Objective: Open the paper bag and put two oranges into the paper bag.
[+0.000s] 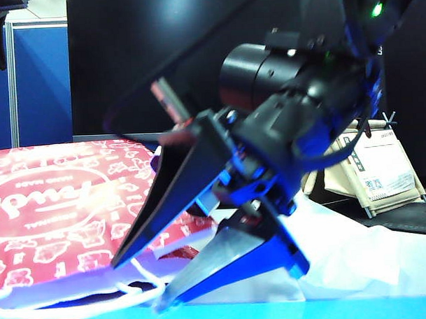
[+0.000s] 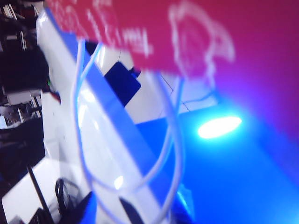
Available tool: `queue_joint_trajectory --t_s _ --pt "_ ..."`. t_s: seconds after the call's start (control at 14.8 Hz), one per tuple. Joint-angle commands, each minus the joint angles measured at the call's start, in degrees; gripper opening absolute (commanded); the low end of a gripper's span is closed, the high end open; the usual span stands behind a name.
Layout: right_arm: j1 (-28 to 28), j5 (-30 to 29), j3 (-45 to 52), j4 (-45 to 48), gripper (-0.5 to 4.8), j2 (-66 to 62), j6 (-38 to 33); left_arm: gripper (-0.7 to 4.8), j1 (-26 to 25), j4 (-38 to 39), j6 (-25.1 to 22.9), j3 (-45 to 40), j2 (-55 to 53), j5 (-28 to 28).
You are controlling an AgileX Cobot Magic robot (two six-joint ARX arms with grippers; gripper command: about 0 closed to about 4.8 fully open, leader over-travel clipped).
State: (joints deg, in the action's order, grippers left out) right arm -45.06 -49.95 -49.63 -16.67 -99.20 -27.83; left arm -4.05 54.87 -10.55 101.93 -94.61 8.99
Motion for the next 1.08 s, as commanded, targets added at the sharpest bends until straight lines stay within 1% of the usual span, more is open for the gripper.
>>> queue_joint_trajectory --t_s 0.07,0.27,0.34,0.4,0.47,0.61,0.74,0.88,1.08 --pt "-0.1 -0.1 -0.2 4.9 1.98 -1.7 -2.3 0.21 -0.1 -1.0 -0.2 0.2 0.2 0.2" --pt "-0.2 0.1 -0.2 6.8 1.96 -4.2 -2.6 0.21 -0.1 -1.0 -0.2 0.2 0.2 0.2" --pt "-0.2 0.0 -0.2 7.7 1.35 -4.7 -2.6 0.21 -0.1 -1.0 -0.2 0.2 0.2 0.2" --pt "-0.2 -0.1 -0.2 9.4 0.34 -5.2 -2.6 0.21 -0.1 -1.0 -0.2 0.2 0.2 0.2" --pt "-0.2 -0.1 -0.2 10.4 -0.09 -5.2 -2.6 0.21 -0.1 -1.0 -0.2 0.2 0.2 0.2" --pt "-0.2 -0.5 -0.2 12.7 -0.06 -5.2 -4.2 0.21 -0.1 -1.0 -0.2 0.2 0.2 0.2" --pt "0.1 -4.7 -0.3 11.5 -0.06 -4.5 -5.7 0.21 -0.1 -1.0 -0.2 0.2 0.2 0.2" --pt "0.8 -4.8 -0.3 5.6 -0.06 -0.6 -5.1 0.21 -0.1 -1.0 -0.2 0.2 0.2 0.2" --pt "4.3 -2.5 -1.5 -0.8 -0.06 11.5 -5.2 0.21 -0.1 -1.0 -0.2 0.2 0.2 0.3"
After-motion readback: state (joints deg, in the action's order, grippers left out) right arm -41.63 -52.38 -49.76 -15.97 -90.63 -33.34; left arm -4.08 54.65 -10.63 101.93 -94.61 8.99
